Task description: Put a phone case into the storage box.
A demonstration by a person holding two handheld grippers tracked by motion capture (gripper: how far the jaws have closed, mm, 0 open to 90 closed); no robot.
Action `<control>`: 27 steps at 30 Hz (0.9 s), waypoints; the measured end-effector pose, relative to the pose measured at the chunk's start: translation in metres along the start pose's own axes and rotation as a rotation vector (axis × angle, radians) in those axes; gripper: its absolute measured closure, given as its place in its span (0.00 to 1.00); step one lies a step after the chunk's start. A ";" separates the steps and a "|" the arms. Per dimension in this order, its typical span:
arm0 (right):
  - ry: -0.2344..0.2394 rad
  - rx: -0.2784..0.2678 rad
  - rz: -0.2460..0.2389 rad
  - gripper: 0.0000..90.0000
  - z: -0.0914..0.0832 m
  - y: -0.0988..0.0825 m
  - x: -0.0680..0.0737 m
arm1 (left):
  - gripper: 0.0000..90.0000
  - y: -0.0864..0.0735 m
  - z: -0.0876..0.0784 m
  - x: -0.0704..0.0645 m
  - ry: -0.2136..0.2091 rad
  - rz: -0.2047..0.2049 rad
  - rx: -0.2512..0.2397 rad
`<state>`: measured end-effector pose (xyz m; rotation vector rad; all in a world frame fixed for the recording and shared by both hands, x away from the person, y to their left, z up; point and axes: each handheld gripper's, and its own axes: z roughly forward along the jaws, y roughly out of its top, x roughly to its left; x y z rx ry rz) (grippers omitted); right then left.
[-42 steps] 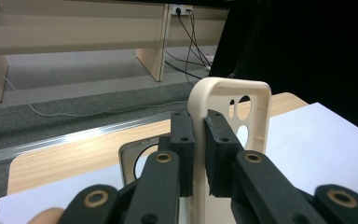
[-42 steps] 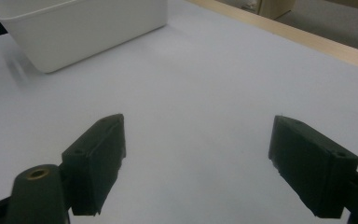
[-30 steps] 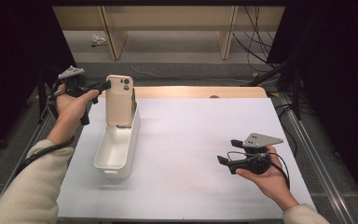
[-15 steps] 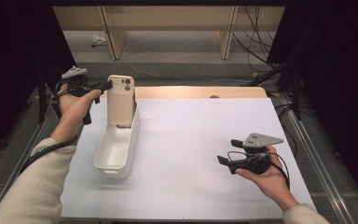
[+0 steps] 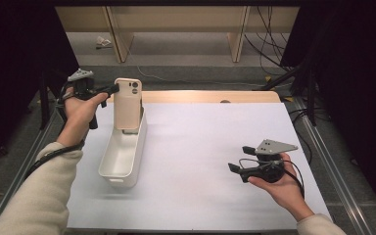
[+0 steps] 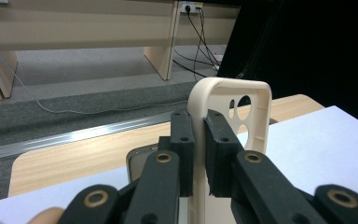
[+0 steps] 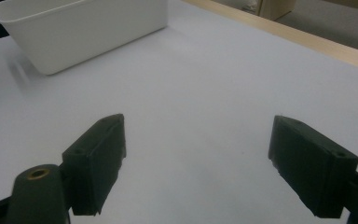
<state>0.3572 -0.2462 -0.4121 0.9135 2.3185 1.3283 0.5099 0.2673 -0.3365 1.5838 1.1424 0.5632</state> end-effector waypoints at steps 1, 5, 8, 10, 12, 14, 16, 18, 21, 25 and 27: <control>0.000 0.000 0.000 0.22 0.000 0.000 0.000 | 0.92 0.000 0.001 0.000 0.000 0.000 0.001; 0.000 0.000 0.000 0.22 0.000 0.000 0.000 | 0.92 -0.002 0.003 0.000 0.005 -0.001 0.005; 0.000 0.000 0.001 0.22 0.000 0.000 0.000 | 0.92 -0.003 0.005 0.001 0.006 -0.001 0.007; 0.001 0.000 0.001 0.22 0.000 0.000 0.000 | 0.92 -0.004 0.006 0.001 0.006 0.000 0.009; 0.001 0.000 0.001 0.22 0.000 0.000 0.000 | 0.92 -0.004 0.007 0.000 0.008 0.002 0.009; 0.001 -0.001 0.001 0.22 0.000 0.000 0.000 | 0.92 -0.005 0.008 0.001 0.009 0.000 0.010; 0.001 -0.001 0.001 0.22 0.000 0.000 0.000 | 0.92 -0.006 0.009 0.001 0.011 -0.001 0.011; 0.001 0.000 0.001 0.22 0.000 0.000 0.000 | 0.92 -0.006 0.009 0.002 0.012 0.000 0.011; 0.003 -0.001 0.001 0.22 0.000 0.000 0.000 | 0.92 -0.007 0.010 0.002 0.016 -0.001 0.010; 0.002 -0.001 0.001 0.22 0.000 0.000 0.000 | 0.92 -0.008 0.011 0.004 0.017 -0.005 0.010; 0.003 -0.002 0.002 0.22 0.000 0.000 0.000 | 0.92 -0.009 0.011 0.004 0.018 -0.005 0.011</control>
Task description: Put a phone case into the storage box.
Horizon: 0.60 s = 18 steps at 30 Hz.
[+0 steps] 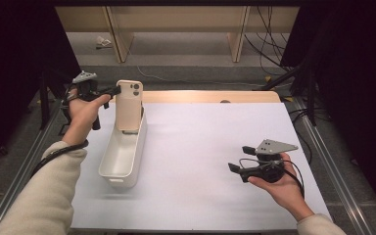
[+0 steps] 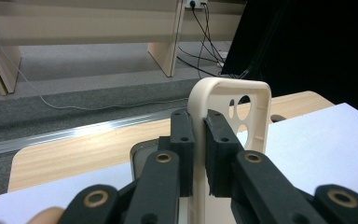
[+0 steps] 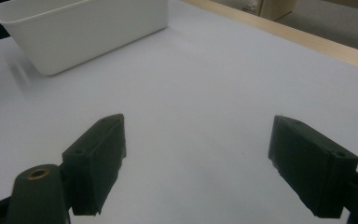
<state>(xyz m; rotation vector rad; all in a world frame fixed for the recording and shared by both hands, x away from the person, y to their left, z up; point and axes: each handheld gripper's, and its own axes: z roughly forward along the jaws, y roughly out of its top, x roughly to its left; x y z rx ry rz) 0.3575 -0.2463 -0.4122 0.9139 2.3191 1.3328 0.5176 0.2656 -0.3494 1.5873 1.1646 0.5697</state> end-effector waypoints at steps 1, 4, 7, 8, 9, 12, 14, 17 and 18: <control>0.000 0.000 -0.001 0.22 0.000 0.000 0.000 | 0.92 0.000 0.000 0.000 0.000 -0.002 0.000; 0.000 0.003 0.000 0.22 0.000 0.000 0.000 | 0.92 -0.002 0.001 0.001 0.002 -0.005 0.001; 0.001 0.002 0.000 0.22 0.000 0.000 0.000 | 0.92 -0.004 0.002 0.003 0.007 -0.004 0.004; 0.001 0.002 0.000 0.22 0.000 0.000 0.000 | 0.92 -0.004 0.003 0.003 0.009 -0.006 0.006; 0.001 0.002 0.000 0.22 0.000 0.000 0.000 | 0.92 -0.005 0.003 0.003 0.009 -0.007 0.006; 0.003 0.003 0.000 0.22 0.001 0.000 0.000 | 0.92 -0.008 0.004 0.005 0.012 -0.010 0.010; 0.003 0.003 -0.002 0.22 0.001 0.000 0.000 | 0.92 -0.010 0.006 0.005 0.012 -0.014 0.012; 0.003 0.003 -0.001 0.22 0.001 0.000 0.000 | 0.92 -0.013 0.008 0.006 0.012 -0.019 0.016; 0.003 0.003 0.000 0.22 0.001 0.000 0.000 | 0.92 -0.014 0.008 0.007 0.013 -0.019 0.017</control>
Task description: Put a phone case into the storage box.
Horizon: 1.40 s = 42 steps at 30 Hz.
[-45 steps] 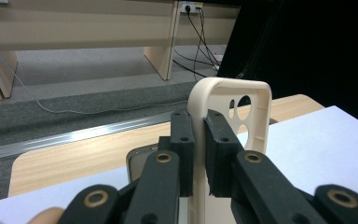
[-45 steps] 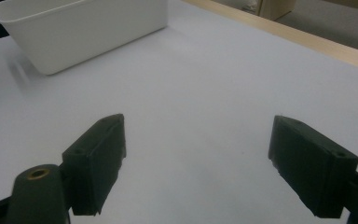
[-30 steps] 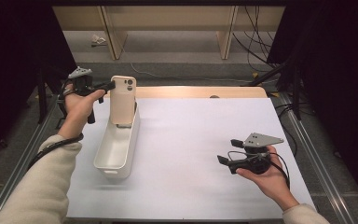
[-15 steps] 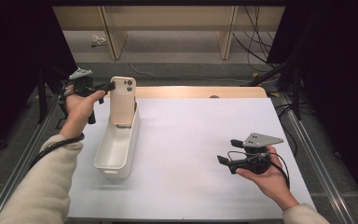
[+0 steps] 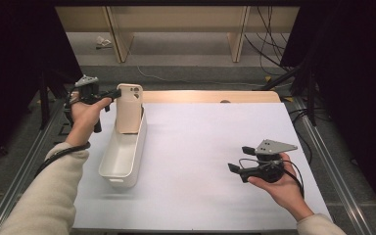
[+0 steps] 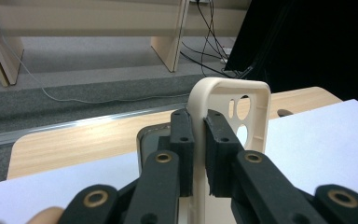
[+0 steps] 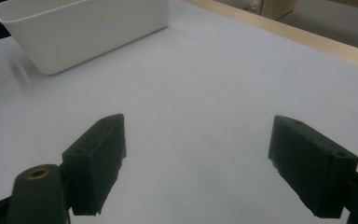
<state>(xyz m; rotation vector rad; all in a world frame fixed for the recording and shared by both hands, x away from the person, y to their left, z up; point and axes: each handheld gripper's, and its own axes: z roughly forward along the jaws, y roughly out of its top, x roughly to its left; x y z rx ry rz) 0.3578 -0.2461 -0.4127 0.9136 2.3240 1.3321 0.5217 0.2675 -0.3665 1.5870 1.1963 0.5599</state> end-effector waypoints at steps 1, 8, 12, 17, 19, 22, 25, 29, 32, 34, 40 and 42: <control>0.000 -0.001 0.001 0.22 0.000 0.000 0.000 | 0.92 -0.001 0.001 0.000 0.002 -0.003 -0.001; 0.001 -0.002 0.001 0.22 0.000 0.000 0.000 | 0.92 -0.008 0.004 0.004 0.014 -0.010 0.014; 0.002 -0.001 0.000 0.22 0.001 0.000 0.000 | 0.92 -0.012 0.006 0.006 0.016 -0.011 0.020; 0.003 0.000 0.001 0.22 0.001 0.000 0.000 | 0.92 -0.015 0.008 0.007 0.015 -0.015 0.024; 0.004 -0.002 0.003 0.22 0.001 0.000 0.000 | 0.91 -0.015 0.008 0.007 0.015 -0.018 0.023; 0.004 0.000 0.002 0.22 0.001 0.000 0.000 | 0.91 -0.016 0.010 0.007 0.015 -0.014 0.024; 0.004 -0.002 0.001 0.22 0.001 0.000 0.000 | 0.91 -0.018 0.011 0.007 0.016 -0.014 0.027; 0.005 -0.001 0.002 0.22 0.001 0.000 0.000 | 0.91 -0.020 0.013 0.009 0.023 -0.015 0.031; 0.006 0.000 0.003 0.22 0.001 0.000 0.000 | 0.91 -0.023 0.014 0.009 0.024 -0.017 0.035; 0.006 0.003 0.004 0.22 0.001 0.000 0.000 | 0.91 -0.024 0.015 0.010 0.030 -0.015 0.038; 0.008 0.003 0.004 0.22 0.001 -0.001 0.000 | 0.89 -0.026 0.016 0.010 0.059 0.003 0.054; 0.007 0.003 0.002 0.22 0.001 -0.001 0.000 | 0.87 -0.025 0.016 0.010 0.069 0.016 0.056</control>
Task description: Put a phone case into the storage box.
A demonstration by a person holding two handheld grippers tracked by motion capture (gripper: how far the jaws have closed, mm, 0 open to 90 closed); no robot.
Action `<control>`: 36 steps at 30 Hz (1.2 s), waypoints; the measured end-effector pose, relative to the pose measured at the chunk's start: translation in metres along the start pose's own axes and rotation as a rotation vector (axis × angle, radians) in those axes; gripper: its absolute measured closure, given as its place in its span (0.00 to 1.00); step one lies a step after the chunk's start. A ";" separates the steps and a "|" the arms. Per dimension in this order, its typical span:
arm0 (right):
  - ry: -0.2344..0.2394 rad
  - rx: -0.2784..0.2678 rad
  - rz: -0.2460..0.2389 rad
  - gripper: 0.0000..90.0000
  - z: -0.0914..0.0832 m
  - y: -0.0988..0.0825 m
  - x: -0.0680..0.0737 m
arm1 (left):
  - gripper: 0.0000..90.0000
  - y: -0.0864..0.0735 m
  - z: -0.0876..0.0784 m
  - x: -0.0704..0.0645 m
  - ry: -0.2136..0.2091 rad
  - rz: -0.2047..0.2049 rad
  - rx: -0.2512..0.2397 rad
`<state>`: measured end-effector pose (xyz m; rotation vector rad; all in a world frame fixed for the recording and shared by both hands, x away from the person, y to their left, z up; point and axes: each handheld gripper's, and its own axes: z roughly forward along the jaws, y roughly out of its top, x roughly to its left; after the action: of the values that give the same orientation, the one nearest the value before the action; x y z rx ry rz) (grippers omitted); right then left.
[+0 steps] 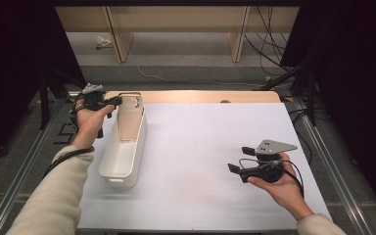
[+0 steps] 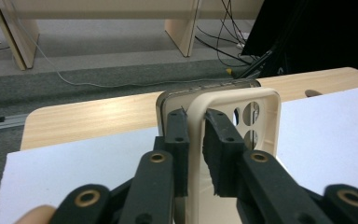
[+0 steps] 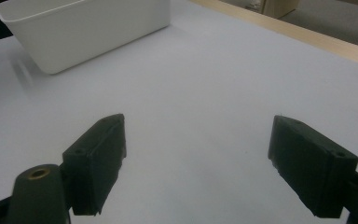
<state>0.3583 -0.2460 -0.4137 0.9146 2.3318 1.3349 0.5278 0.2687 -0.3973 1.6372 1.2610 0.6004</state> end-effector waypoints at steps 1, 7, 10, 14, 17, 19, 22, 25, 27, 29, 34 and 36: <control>0.001 0.000 0.002 0.22 0.000 0.000 0.000 | 0.86 0.001 0.000 0.000 0.005 0.010 0.002; 0.000 0.001 -0.001 0.22 0.000 0.000 0.000 | 0.81 0.005 -0.005 -0.001 0.034 0.032 -0.008; 0.000 0.001 0.000 0.22 0.000 0.000 0.000 | 0.80 0.006 -0.007 -0.001 0.035 0.041 -0.012; -0.001 0.002 0.001 0.22 0.000 0.000 0.000 | 0.78 0.007 -0.010 -0.001 0.036 0.049 -0.014; -0.003 0.001 0.001 0.22 0.000 0.000 0.000 | 0.76 0.007 -0.012 -0.003 0.035 0.062 -0.012; -0.002 0.000 0.002 0.22 0.000 0.000 0.000 | 0.74 0.008 -0.014 -0.004 0.037 0.075 -0.006; -0.003 0.001 0.001 0.22 0.000 0.000 0.000 | 0.72 0.008 -0.017 -0.005 0.036 0.088 0.002; -0.004 -0.002 0.000 0.22 0.000 0.000 0.000 | 0.68 0.007 -0.020 -0.007 0.036 0.100 0.008; -0.005 -0.002 0.002 0.22 0.000 0.000 0.000 | 0.65 0.007 -0.022 -0.008 0.030 0.096 0.008; -0.006 -0.002 0.002 0.22 0.000 0.000 0.000 | 0.60 0.007 -0.025 -0.010 0.015 0.095 0.015; -0.008 -0.003 0.004 0.22 -0.001 0.000 0.000 | 0.44 0.005 -0.036 -0.019 -0.024 0.107 0.018; -0.008 -0.004 0.005 0.22 -0.001 0.000 -0.001 | 0.36 0.003 -0.041 -0.023 -0.046 0.119 0.029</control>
<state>0.3585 -0.2468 -0.4132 0.9239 2.3211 1.3348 0.4873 0.2627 -0.3737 1.7495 1.1496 0.6157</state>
